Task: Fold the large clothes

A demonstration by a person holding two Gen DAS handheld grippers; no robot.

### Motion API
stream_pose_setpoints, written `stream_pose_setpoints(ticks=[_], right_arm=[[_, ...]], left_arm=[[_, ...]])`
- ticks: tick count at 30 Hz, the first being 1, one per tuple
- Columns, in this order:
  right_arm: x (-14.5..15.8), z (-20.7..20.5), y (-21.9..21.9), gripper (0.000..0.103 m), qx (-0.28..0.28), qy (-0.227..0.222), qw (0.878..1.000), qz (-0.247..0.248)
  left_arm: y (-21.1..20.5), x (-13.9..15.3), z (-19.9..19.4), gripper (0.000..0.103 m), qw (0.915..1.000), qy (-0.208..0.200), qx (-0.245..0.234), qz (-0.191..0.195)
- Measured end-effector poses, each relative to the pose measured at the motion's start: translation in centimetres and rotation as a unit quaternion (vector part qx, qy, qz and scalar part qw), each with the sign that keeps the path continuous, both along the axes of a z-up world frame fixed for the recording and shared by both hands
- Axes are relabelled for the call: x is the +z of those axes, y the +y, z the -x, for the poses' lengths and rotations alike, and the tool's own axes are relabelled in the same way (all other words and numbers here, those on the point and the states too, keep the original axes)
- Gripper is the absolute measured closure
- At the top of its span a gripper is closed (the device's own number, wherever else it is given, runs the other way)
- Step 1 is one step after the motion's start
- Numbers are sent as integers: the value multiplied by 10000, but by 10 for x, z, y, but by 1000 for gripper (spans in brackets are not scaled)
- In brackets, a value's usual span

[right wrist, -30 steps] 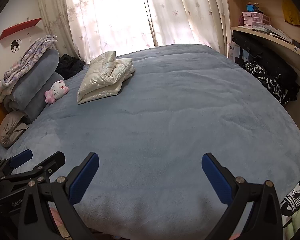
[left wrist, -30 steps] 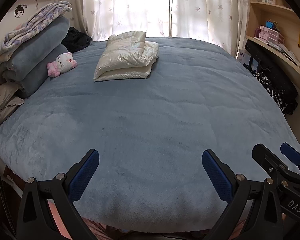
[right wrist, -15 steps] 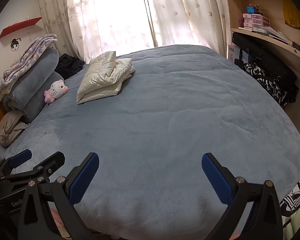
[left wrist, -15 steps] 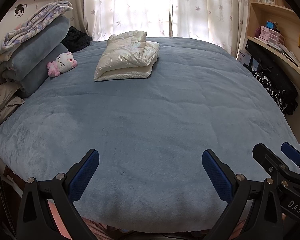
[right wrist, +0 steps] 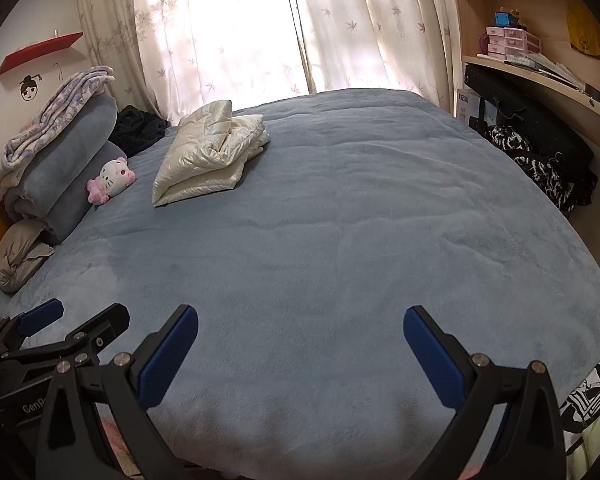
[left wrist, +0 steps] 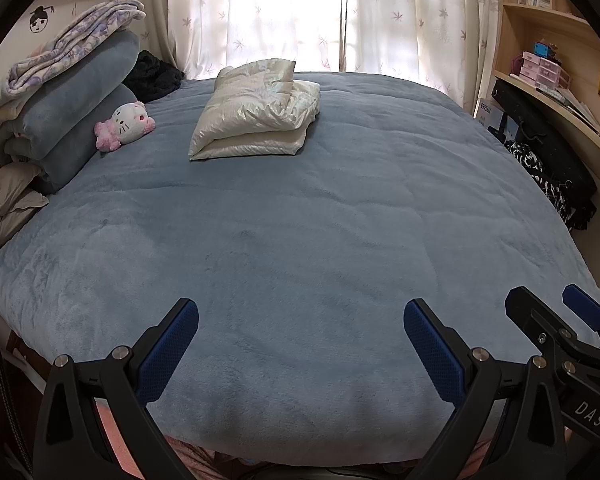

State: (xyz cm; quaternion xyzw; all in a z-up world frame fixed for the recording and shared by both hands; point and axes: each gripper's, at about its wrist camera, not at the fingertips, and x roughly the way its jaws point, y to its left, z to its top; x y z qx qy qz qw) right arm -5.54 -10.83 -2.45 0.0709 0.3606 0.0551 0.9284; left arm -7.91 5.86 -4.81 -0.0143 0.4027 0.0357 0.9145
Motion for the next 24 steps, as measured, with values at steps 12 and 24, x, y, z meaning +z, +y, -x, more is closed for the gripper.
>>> stream_pose_setpoints(ticks=[12, 24], right_arm=[[-1, -2, -6, 0, 12, 34, 10000, 19], [-4, -5, -3, 0, 23, 81, 10000, 34]], left_arm=[[5, -4, -2, 2, 10000, 50, -5, 20], [7, -7, -5, 2, 9999, 131, -5, 34]])
